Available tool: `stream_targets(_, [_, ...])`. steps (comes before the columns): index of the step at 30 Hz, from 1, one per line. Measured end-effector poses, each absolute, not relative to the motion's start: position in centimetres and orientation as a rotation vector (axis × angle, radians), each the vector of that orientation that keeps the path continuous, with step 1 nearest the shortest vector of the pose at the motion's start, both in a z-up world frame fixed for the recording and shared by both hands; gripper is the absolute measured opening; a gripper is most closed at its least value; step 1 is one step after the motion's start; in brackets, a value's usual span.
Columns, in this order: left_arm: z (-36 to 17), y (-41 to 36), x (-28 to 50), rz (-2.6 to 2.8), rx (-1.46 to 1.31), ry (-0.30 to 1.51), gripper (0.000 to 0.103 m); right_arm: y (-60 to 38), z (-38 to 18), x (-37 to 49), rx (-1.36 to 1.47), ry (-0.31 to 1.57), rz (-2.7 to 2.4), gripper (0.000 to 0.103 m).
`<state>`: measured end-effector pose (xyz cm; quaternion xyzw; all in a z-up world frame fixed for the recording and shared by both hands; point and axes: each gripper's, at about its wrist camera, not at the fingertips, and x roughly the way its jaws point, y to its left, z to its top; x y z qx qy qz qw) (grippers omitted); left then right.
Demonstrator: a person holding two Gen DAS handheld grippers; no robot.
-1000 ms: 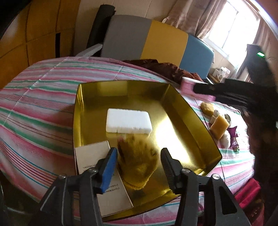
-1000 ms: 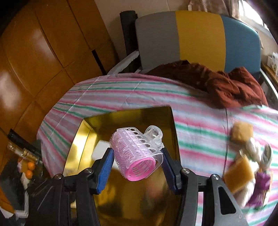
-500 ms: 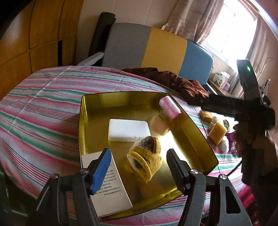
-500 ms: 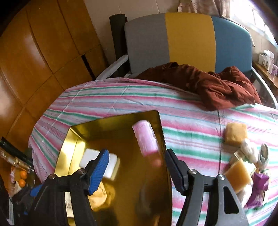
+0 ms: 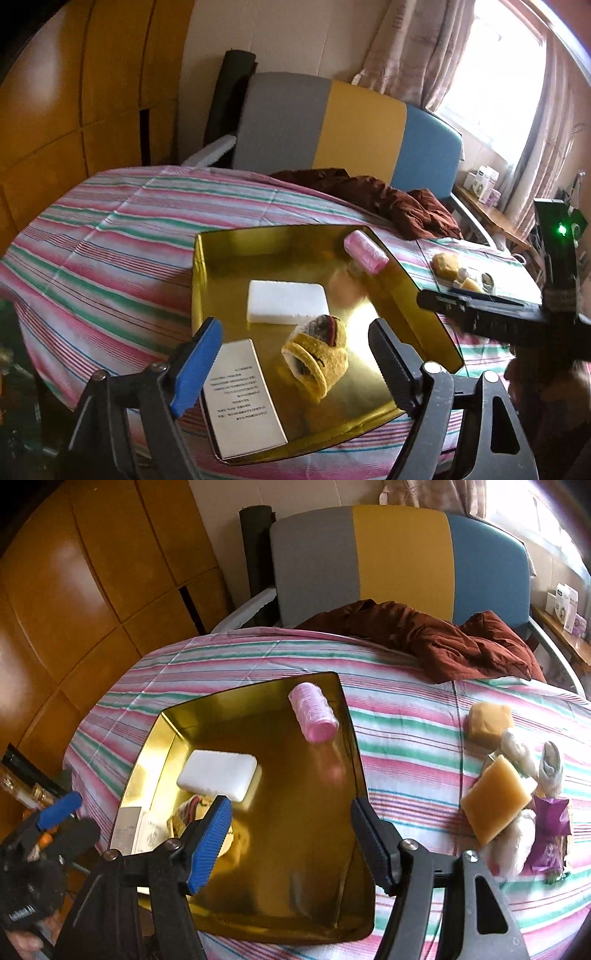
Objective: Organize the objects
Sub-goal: 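Withdraw both grippers from the tray and move the right gripper to the pile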
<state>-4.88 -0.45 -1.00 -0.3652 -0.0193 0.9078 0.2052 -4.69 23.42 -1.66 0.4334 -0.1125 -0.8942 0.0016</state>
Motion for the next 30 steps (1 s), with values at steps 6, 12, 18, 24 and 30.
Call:
stream_targets(6, [-0.6,-0.6,-4.5,2.568,-1.005,-0.039,0.084,22.6,-1.6,-3.7,1.351,-0.329,-2.819,0.068])
stream_targets(12, [-0.6,-0.6,-4.1,2.576,-0.998,-0.029,0.085,22.7,-1.4,-2.9,1.341,-0.338,-2.838,0.068])
stream_targets(18, [-0.5,0.2,-3.6,2.565,-0.988,-0.003,0.085,22.6,-1.3,-2.2,1.333,-0.315,-2.861,0.068])
stream_targets(24, [-0.5,0.8,-3.2,2.548,-0.986,0.017,0.085,23.5,-1.3,-1.4,1.332,-0.342,-2.878,0.068])
stream_targets(30, [-0.7,1.6,-3.0,2.520,-0.991,0.035,0.085,25.4,-1.6,-0.5,1.354,-0.402,-2.913,0.068])
